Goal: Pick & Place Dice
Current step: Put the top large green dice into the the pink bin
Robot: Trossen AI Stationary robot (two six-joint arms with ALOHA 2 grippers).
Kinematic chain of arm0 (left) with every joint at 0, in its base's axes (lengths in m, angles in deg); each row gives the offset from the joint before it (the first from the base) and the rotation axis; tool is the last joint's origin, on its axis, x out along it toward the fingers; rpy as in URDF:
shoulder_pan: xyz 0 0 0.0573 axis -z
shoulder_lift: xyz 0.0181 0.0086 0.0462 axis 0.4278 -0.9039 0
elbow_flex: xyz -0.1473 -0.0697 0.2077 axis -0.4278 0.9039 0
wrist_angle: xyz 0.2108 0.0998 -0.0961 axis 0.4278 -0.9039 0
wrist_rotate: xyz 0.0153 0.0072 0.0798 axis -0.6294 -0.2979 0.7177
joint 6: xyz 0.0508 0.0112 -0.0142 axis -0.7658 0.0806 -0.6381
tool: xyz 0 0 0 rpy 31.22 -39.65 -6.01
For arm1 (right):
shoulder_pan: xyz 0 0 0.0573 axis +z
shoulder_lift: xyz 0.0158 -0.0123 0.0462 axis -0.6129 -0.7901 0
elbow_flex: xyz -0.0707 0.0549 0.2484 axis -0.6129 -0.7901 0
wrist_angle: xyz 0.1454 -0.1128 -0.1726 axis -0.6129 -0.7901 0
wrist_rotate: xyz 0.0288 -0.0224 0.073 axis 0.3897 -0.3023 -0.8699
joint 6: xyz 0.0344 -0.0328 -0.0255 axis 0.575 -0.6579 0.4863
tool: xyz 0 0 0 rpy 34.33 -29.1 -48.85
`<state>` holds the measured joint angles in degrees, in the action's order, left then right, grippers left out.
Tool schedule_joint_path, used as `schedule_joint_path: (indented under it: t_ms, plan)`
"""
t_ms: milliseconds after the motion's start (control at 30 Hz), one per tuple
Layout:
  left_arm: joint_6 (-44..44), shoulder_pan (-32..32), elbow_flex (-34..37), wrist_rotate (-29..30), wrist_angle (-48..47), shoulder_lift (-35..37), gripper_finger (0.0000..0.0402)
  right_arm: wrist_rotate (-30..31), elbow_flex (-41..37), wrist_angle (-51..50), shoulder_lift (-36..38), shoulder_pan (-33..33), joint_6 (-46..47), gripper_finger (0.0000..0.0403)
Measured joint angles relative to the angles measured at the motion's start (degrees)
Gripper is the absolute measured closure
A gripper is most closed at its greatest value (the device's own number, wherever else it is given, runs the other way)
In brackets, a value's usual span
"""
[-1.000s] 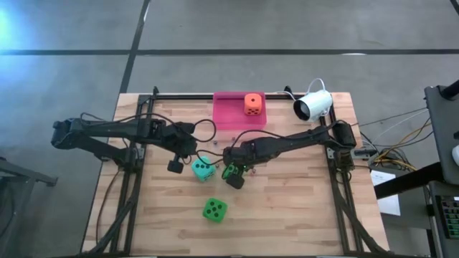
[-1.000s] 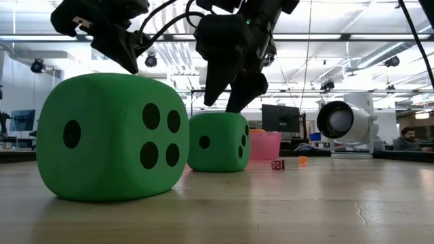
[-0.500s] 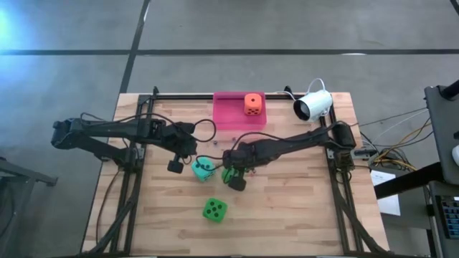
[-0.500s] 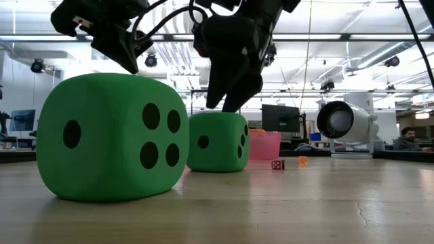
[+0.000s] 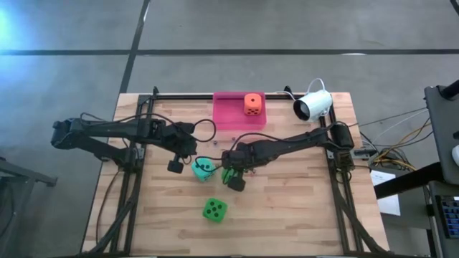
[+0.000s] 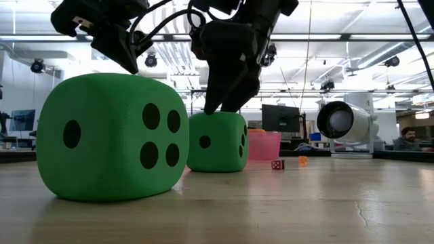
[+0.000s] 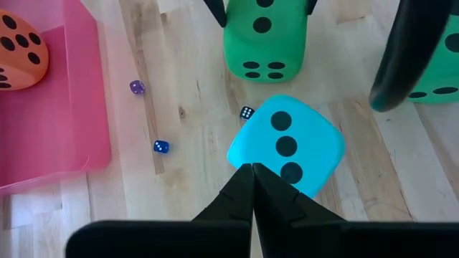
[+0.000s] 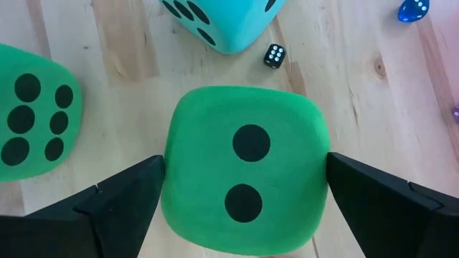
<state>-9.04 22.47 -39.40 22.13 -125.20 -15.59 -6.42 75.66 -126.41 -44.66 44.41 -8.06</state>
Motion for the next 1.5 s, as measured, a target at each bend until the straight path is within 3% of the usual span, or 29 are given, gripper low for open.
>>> schedule_joint_path:
  t_ms: [1167, 1500]
  plan:
    - [0.0, 0.0, 0.0, 0.0, 0.0, 0.0, 0.0394, -6.0, -5.8, 6.0, -0.1, -1.8, 0.1, 0.0023]
    - [0.0, 0.0, 0.0, 0.0, 0.0, 0.0, 0.0394, -5.8, -5.8, 6.2, -0.1, -1.8, -0.1, 0.0065]
